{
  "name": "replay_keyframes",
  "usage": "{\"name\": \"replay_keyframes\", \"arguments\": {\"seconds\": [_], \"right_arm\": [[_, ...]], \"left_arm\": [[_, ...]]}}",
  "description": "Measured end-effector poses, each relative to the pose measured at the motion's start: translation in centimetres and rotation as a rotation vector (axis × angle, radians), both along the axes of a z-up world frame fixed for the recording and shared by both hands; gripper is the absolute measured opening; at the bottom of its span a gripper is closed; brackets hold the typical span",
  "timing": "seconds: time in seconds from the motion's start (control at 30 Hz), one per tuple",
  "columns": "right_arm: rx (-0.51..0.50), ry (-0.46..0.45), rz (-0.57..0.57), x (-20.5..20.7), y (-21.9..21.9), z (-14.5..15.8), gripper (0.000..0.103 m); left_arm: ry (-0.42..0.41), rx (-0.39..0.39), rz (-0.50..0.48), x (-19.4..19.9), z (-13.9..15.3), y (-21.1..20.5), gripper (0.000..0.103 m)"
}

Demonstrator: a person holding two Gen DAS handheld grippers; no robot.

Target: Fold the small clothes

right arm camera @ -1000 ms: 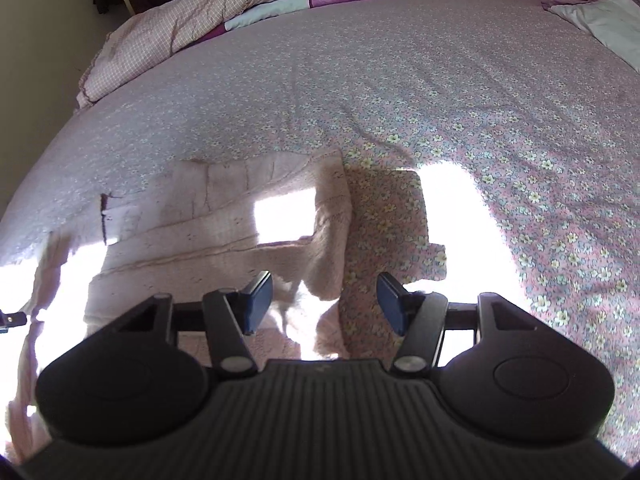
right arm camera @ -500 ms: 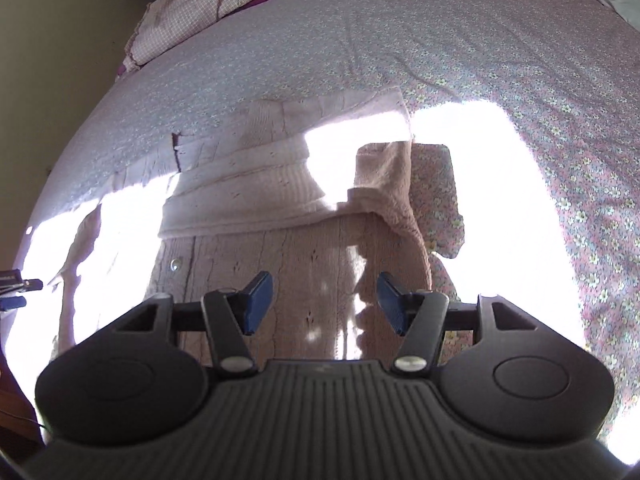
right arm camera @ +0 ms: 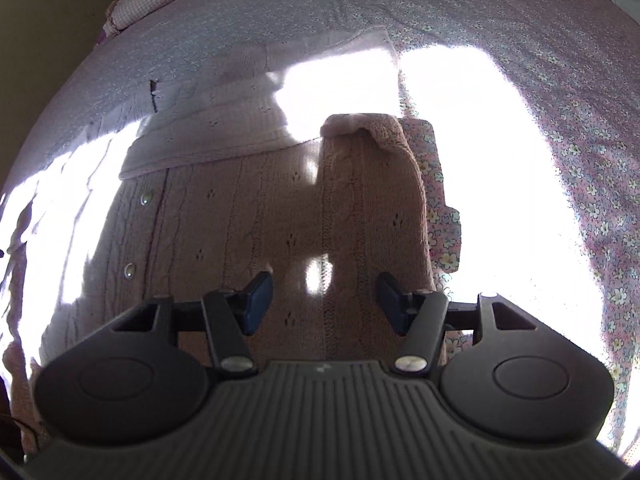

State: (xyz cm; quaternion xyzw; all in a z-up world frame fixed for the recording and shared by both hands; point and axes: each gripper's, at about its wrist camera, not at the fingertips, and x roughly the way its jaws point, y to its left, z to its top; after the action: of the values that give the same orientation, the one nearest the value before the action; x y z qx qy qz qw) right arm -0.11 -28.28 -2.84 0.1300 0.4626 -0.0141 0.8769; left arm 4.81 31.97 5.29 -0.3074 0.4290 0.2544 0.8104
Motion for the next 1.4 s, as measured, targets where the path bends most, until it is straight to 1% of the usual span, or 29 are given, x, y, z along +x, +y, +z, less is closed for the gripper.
{"name": "replay_keyframes", "arguments": {"seconds": [0.1, 0.23, 0.27, 0.33, 0.53, 0.7, 0.73, 0.77, 0.8, 0.83, 0.87, 0.9, 0.97, 1.03, 1.17, 1.3, 1.4], "right_arm": [[0.004, 0.014, -0.008, 0.1, -0.1, -0.5, 0.06], [-0.011, 0.01, -0.014, 0.0, 0.2, -0.9, 0.06], [-0.016, 0.009, -0.013, 0.0, 0.3, -1.0, 0.061], [-0.016, 0.005, -0.004, 0.0, 0.7, -1.1, 0.068], [-0.026, 0.005, -0.003, 0.4, 1.2, -1.2, 0.074], [-0.028, 0.007, -0.003, 0.6, 1.2, -1.1, 0.075], [-0.029, 0.007, -0.003, 0.7, 1.2, -1.1, 0.075], [-0.03, 0.008, -0.001, 0.7, 1.1, -1.2, 0.075], [-0.031, 0.008, -0.001, 0.7, 1.0, -1.1, 0.075], [-0.032, 0.008, -0.001, 0.7, 1.0, -1.1, 0.075], [-0.033, 0.008, -0.001, 0.7, 1.0, -1.1, 0.075], [-0.035, 0.007, -0.003, 0.8, 1.3, -1.2, 0.075], [-0.037, 0.006, -0.005, 0.7, 1.4, -1.2, 0.075], [-0.04, 0.003, -0.005, 0.7, 1.4, -1.3, 0.075], [-0.029, -0.001, -0.022, 0.5, 1.3, -1.1, 0.073], [0.007, -0.017, -0.038, 0.0, 0.7, -0.6, 0.073], [0.002, -0.041, -0.032, -0.5, 0.6, -0.2, 0.073]], "left_arm": [[-0.041, -0.058, 0.06, 0.3, -0.5, 1.5, 0.08], [-0.102, -0.108, 0.109, 1.0, -0.8, 2.9, 0.083], [-0.111, -0.118, 0.121, 1.4, -0.8, 3.1, 0.084], [-0.116, -0.121, 0.135, 2.3, -1.0, 3.5, 0.086], [-0.095, -0.045, 0.118, 5.1, -1.2, 3.9, 0.086], [-0.081, 0.036, 0.099, 6.8, -1.1, 3.3, 0.084], [-0.072, 0.059, 0.093, 7.2, -1.2, 3.0, 0.082], [-0.064, 0.082, 0.089, 7.4, -1.1, 2.7, 0.074], [-0.046, 0.129, 0.077, 7.4, -1.1, 2.2, 0.069], [-0.027, 0.168, 0.061, 7.6, -1.2, 1.7, 0.062], [-0.022, 0.199, 0.043, 7.7, -1.2, 1.3, 0.053], [-0.027, 0.219, 0.024, 7.5, -1.2, 1.1, 0.048], [-0.041, 0.235, -0.012, 7.0, -0.8, 0.7, 0.026], [-0.06, 0.226, -0.042, 6.8, -0.4, 0.3, 0.015], [-0.122, 0.22, -0.075, 6.1, 1.1, -0.5, 0.014], [-0.213, 0.215, -0.108, 4.9, 3.7, -1.9, 0.013], [-0.272, 0.233, -0.151, 4.1, 5.8, -3.2, 0.013]]}}
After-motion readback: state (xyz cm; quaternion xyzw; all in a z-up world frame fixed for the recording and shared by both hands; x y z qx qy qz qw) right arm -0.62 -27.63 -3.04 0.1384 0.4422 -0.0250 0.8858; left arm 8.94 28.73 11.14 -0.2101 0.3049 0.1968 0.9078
